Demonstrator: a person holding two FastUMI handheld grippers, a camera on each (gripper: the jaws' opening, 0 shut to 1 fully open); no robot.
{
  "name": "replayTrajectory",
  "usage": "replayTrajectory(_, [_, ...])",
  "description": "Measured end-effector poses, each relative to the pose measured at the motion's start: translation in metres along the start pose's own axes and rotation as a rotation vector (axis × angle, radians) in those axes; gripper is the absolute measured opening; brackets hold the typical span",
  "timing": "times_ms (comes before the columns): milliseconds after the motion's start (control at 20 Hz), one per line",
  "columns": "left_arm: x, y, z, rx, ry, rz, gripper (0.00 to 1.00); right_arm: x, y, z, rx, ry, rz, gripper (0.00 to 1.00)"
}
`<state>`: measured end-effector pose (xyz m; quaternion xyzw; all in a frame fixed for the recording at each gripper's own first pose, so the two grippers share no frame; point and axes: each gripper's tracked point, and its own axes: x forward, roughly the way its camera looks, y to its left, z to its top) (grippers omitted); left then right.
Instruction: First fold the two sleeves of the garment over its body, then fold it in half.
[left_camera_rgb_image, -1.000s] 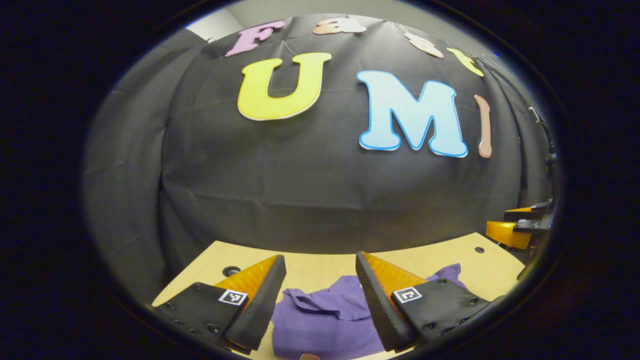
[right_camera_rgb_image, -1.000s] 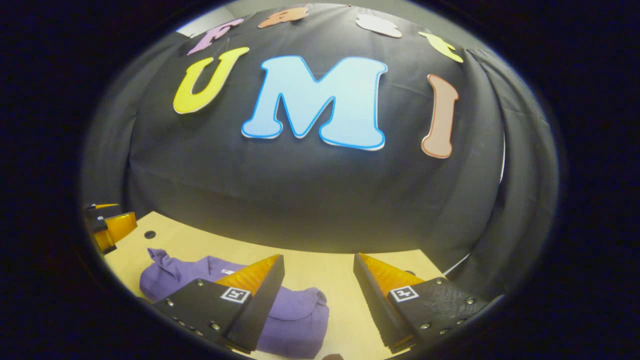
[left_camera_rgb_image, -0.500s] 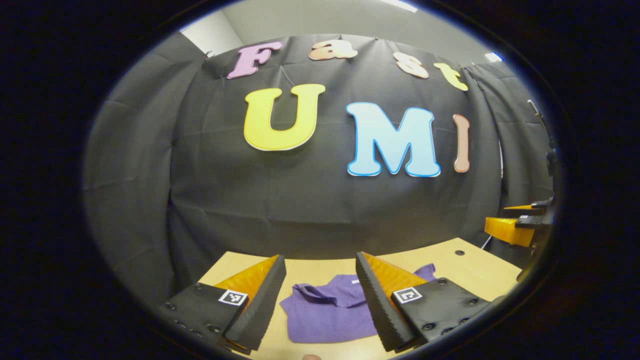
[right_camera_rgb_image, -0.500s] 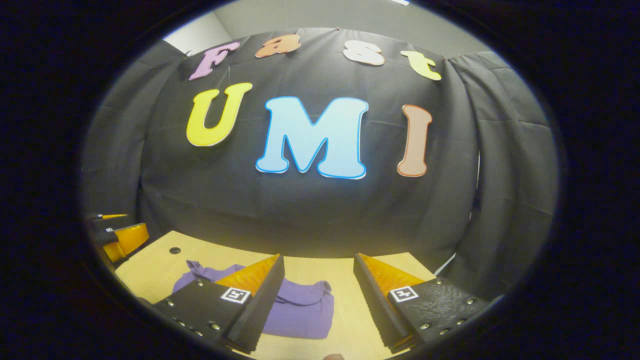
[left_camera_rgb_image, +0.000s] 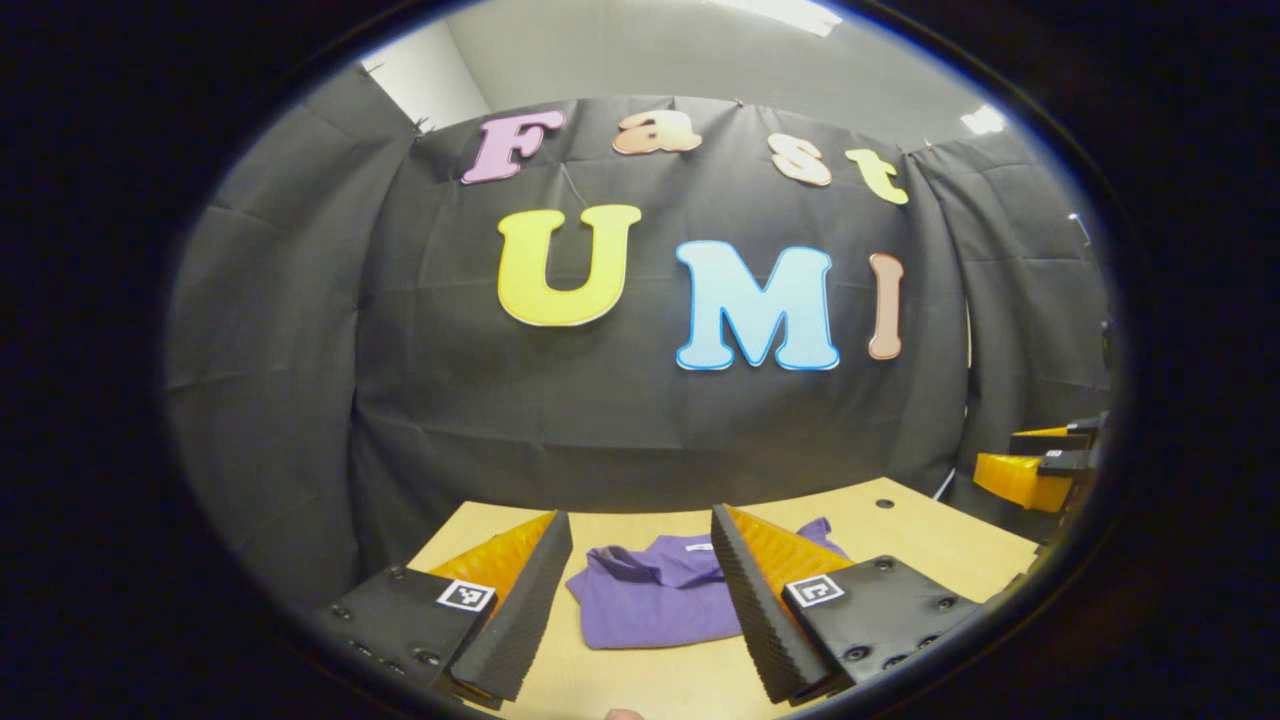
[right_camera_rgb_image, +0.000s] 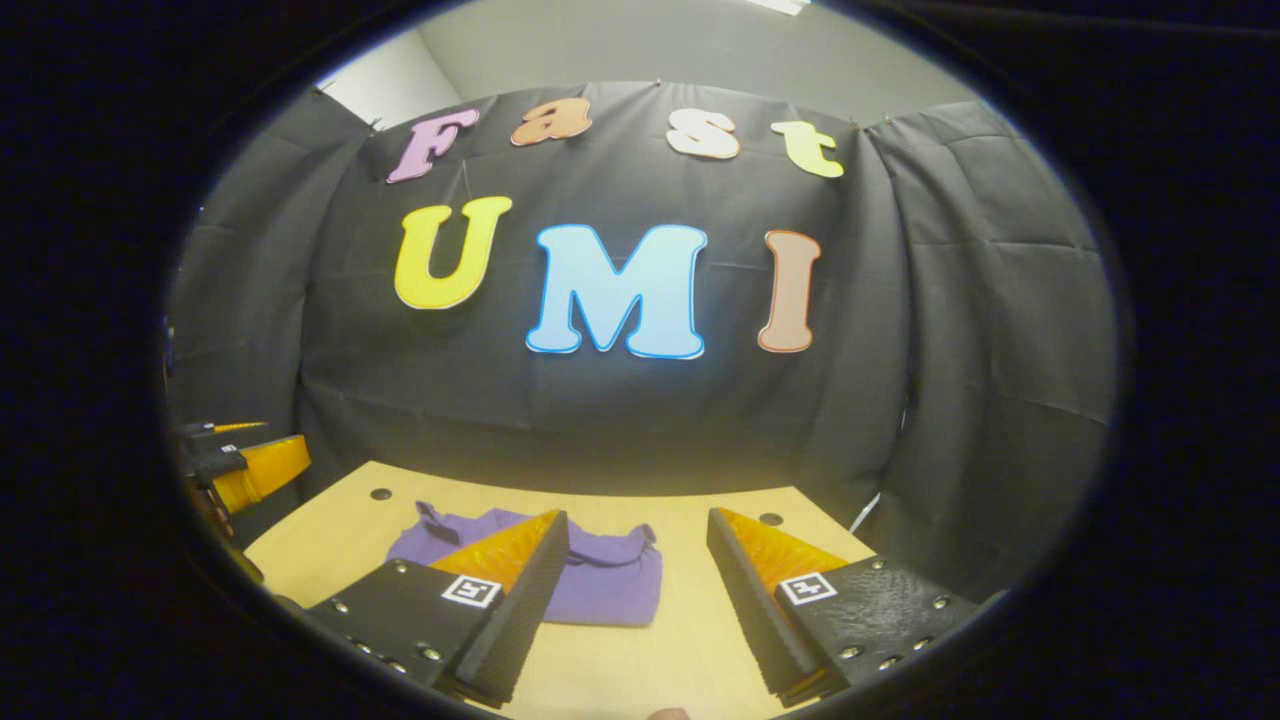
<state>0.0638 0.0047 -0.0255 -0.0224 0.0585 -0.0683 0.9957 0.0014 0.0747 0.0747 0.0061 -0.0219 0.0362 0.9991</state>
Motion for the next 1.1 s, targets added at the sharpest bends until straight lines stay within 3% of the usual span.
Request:
replayTrajectory(450, [-0.044, -0.014, 0.016, -0.016, -0.038, 0.044, 0.90, -0.034, -0.018, 0.019, 0.011, -0.058, 0.023, 0.86])
replayTrajectory(1100, [-0.056, -0.029, 0.028, -0.022, -0.067, 0.053, 0.90, -0.036, -0.010, 0.035, -0.138, -0.157, 0.052, 0.86])
